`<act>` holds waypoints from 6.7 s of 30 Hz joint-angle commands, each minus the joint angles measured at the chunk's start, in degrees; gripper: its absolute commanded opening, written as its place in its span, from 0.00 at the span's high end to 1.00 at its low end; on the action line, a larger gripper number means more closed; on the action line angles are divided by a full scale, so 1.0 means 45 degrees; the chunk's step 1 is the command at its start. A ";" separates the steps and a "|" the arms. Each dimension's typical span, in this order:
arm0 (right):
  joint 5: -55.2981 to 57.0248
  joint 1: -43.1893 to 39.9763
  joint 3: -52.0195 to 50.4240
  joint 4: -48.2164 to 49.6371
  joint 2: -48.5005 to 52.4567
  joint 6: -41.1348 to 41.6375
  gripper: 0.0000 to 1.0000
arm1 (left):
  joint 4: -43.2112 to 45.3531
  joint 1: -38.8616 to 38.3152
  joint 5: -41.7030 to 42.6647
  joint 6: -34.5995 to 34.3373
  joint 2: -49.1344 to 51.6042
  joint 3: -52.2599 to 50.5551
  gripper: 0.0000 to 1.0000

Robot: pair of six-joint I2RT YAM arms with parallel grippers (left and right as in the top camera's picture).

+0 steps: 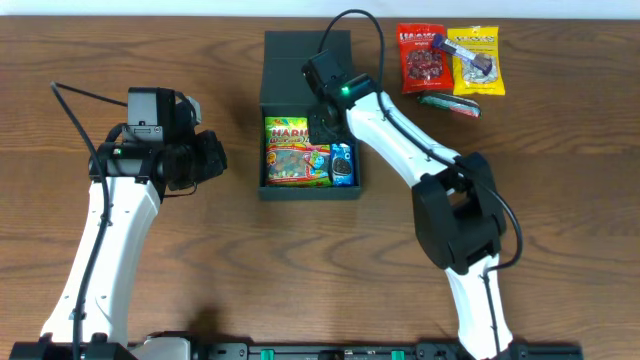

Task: Pack container
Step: 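Move the Oreo pack into the box beside the Haribo bag, then release the Oreo pack and move the right gripper to the yellow bag, then grasp the yellow Hacks candy bag with the right gripper and lift, then carry the yellow bag left and lower it into the box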

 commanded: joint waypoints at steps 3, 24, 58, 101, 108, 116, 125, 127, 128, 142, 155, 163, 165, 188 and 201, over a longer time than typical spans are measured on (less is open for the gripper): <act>0.1190 0.0107 -0.0034 -0.0185 0.0291 -0.0219 0.99 | -0.0029 -0.0039 -0.0185 0.0262 -0.0151 0.0233 0.90; 0.1127 -0.3793 0.2487 0.0729 -0.1885 -0.2263 0.99 | -0.0024 -0.0039 -0.0194 0.0262 -0.0151 0.0233 0.90; -0.0699 -0.7436 0.7179 0.1263 0.4692 -0.0219 0.98 | -0.0413 -0.0039 -0.0189 0.0262 -0.0151 0.0233 0.90; 0.0515 -0.8393 0.4736 0.1831 0.3920 -0.2215 0.30 | 0.0029 -0.0039 -0.0194 0.0170 -0.0151 0.0233 0.90; 0.0520 -0.8408 0.4571 0.1744 0.3920 -0.2215 0.85 | 0.0019 -0.0039 -0.0189 0.0170 -0.0151 0.0233 0.90; 0.1190 -0.8442 0.5625 0.0520 0.3876 -0.2181 0.99 | 0.0015 -0.0039 -0.0189 0.0170 -0.0151 0.0233 0.90; 0.1030 -0.8204 1.0987 -0.2414 0.3215 -0.2191 0.99 | 0.0015 -0.0039 -0.0180 0.0170 -0.0165 0.0233 0.94; 0.0753 -0.8000 1.1696 -0.3157 0.2866 -0.2191 0.99 | 0.0010 -0.0039 -0.0165 0.0170 -0.0165 0.0253 0.94; 0.0505 -0.7834 1.1973 -0.3653 0.2623 -0.2186 0.99 | 0.0010 -0.0039 -0.0083 0.0175 -0.0170 0.0272 0.94; -0.2924 -0.5984 1.0472 -0.6698 -0.1486 -0.3555 0.99 | -0.0884 -0.0039 0.0000 0.1015 -0.1953 0.0733 0.05; -0.4711 -0.4129 0.3254 -0.5673 -0.3993 -0.3254 0.99 | -0.1273 -0.0039 -0.1321 0.1661 -0.4677 0.0733 0.05; -0.3638 -0.1005 -0.0185 -0.3084 -0.3993 0.2113 0.99 | -0.1511 -0.0039 -0.1268 0.1588 -0.4993 0.0733 0.05; -0.2977 -0.0350 -0.0942 -0.2283 -0.3993 0.3745 0.99 | -0.1603 -0.0039 -0.1273 0.1506 -0.4993 0.0733 0.05; 0.1049 0.1972 -0.3570 0.2973 -0.4235 0.6130 0.01 | -0.1933 -0.0039 -0.1277 0.1515 -0.4993 0.0733 0.05; -0.2730 0.1413 -0.3740 0.2307 -0.3832 0.1889 0.99 | -0.1875 -0.0039 -0.1277 0.1515 -0.4993 0.0733 0.05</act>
